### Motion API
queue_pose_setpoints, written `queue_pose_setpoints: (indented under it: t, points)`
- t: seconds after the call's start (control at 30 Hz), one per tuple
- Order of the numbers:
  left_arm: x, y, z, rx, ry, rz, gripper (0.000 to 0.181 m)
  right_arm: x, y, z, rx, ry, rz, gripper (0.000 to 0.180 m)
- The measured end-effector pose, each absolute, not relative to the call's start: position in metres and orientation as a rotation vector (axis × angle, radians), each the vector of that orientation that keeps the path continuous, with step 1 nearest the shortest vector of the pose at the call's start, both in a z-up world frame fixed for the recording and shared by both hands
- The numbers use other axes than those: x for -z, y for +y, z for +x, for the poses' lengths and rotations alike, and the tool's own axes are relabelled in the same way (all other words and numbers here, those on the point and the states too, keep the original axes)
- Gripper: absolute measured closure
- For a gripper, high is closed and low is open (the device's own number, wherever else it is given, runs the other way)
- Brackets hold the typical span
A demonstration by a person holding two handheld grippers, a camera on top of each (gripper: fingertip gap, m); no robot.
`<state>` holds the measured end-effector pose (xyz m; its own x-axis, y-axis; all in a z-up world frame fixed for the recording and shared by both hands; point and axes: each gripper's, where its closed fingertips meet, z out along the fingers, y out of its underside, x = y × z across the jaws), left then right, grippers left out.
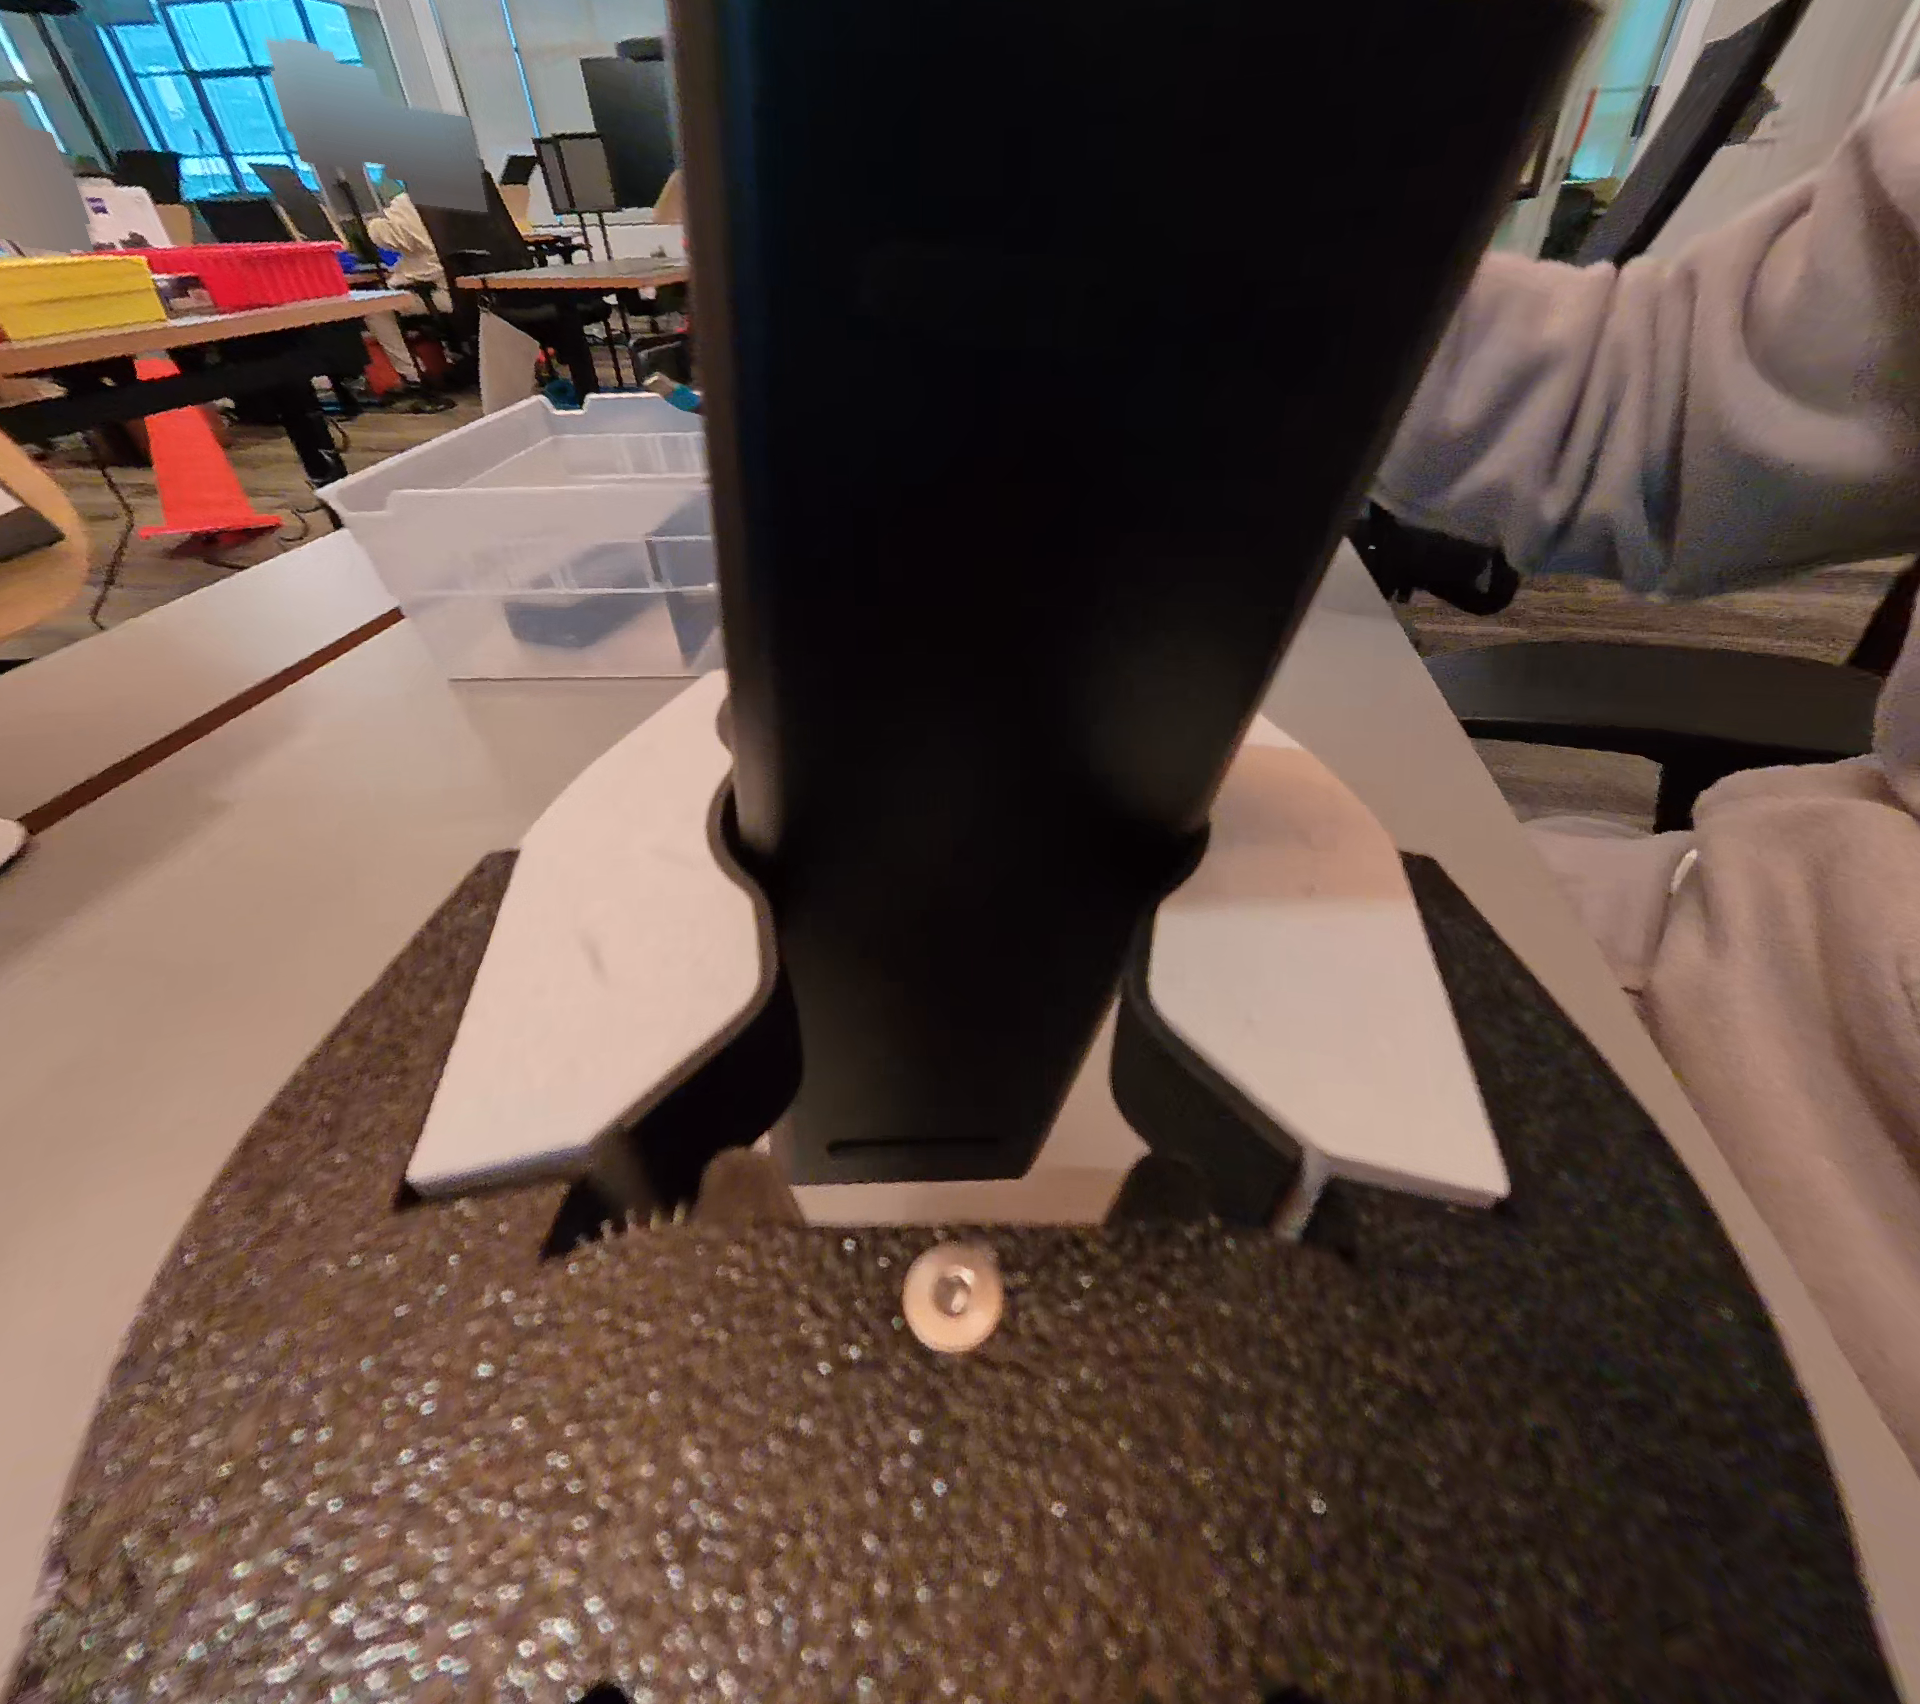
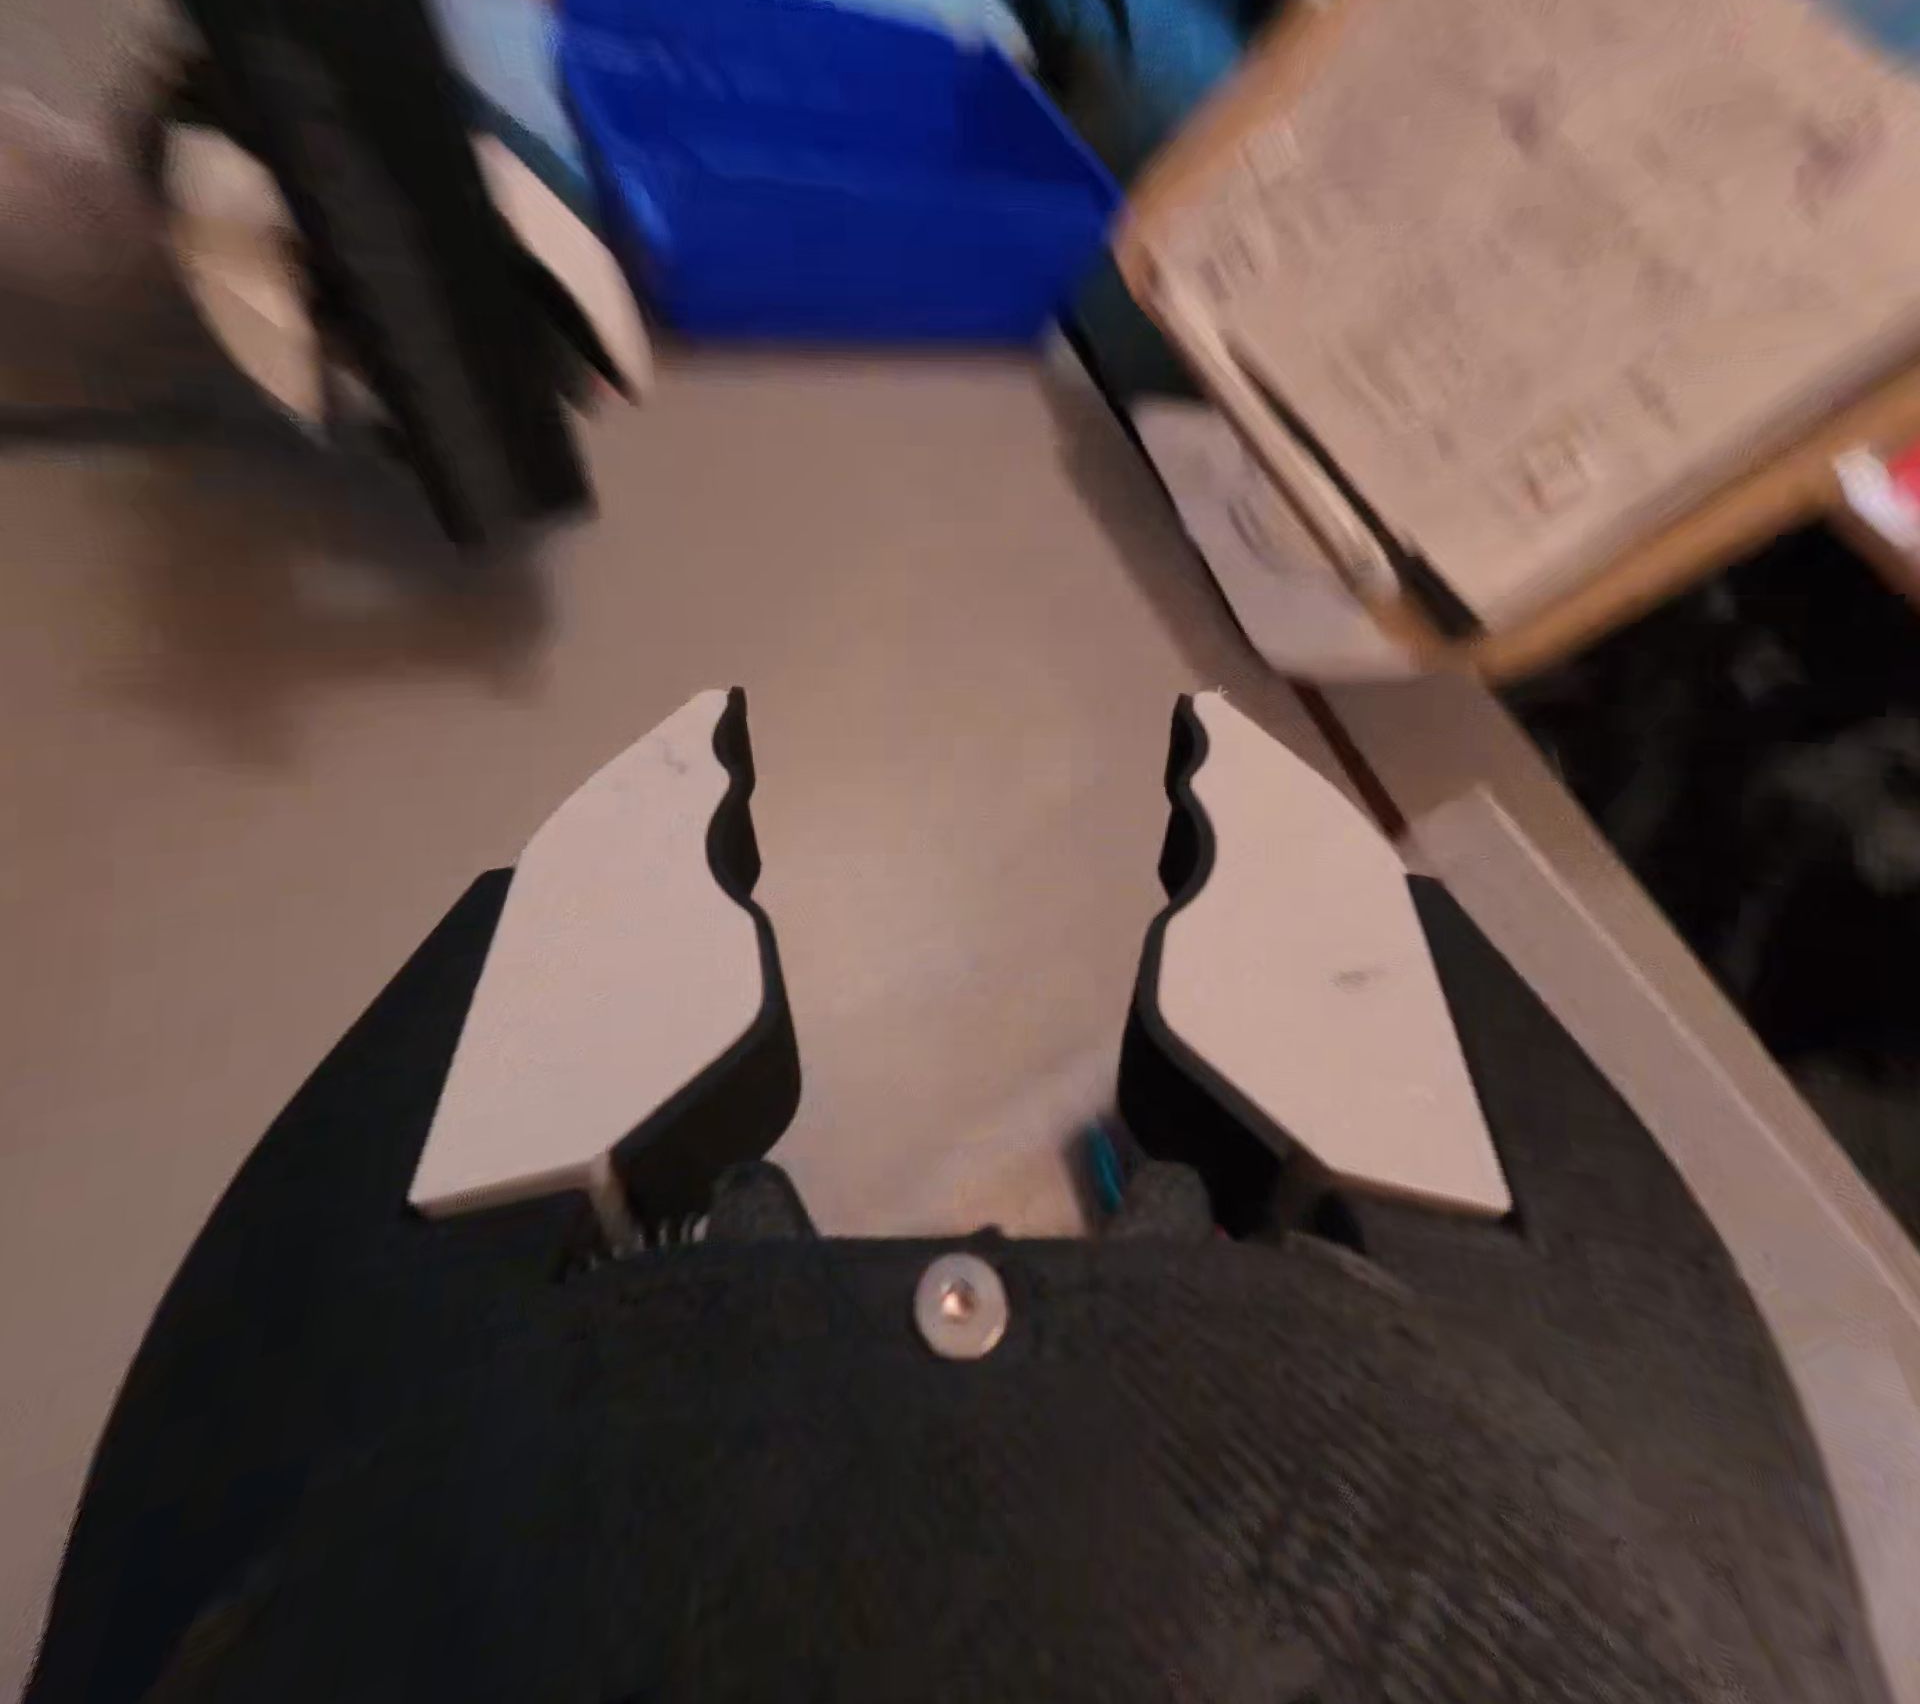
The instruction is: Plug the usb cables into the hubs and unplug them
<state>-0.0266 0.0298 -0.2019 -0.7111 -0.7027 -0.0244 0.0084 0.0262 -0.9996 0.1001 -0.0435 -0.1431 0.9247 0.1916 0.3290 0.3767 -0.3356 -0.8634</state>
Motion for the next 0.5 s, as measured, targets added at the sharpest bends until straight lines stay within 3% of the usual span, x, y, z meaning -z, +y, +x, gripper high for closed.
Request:
queue_pose_setpoints:
  t: [0.03, 0.23, 0.3, 0.4, 0.5]
  points:
    - [0.203, 0.027, -0.026, 1.744, 1.786, -0.7, 0.106, 0.14, -0.027, 0.066, 0.159, -0.466, -1.854, 0.101]
    - [0.207, 0.008, -0.028, 1.717, 1.844, -0.626, 0.106, 0.157, 0.038, -0.054, -0.157, -0.656, -1.755, 0.105]
    - [0.203, 0.004, -0.03, 1.746, 1.834, -0.6, 0.106, 0.166, 0.047, -0.063, -0.182, -0.69, -1.773, 0.105]
    - [0.198, 0.002, -0.035, 1.775, 1.817, -0.555, 0.106, 0.17, 0.048, -0.077, -0.248, -0.745, -1.747, 0.124]
    - [0.199, 0.001, -0.038, 1.767, 1.825, -0.53, 0.106, 0.174, 0.049, -0.08, -0.252, -0.763, -1.77, 0.123]
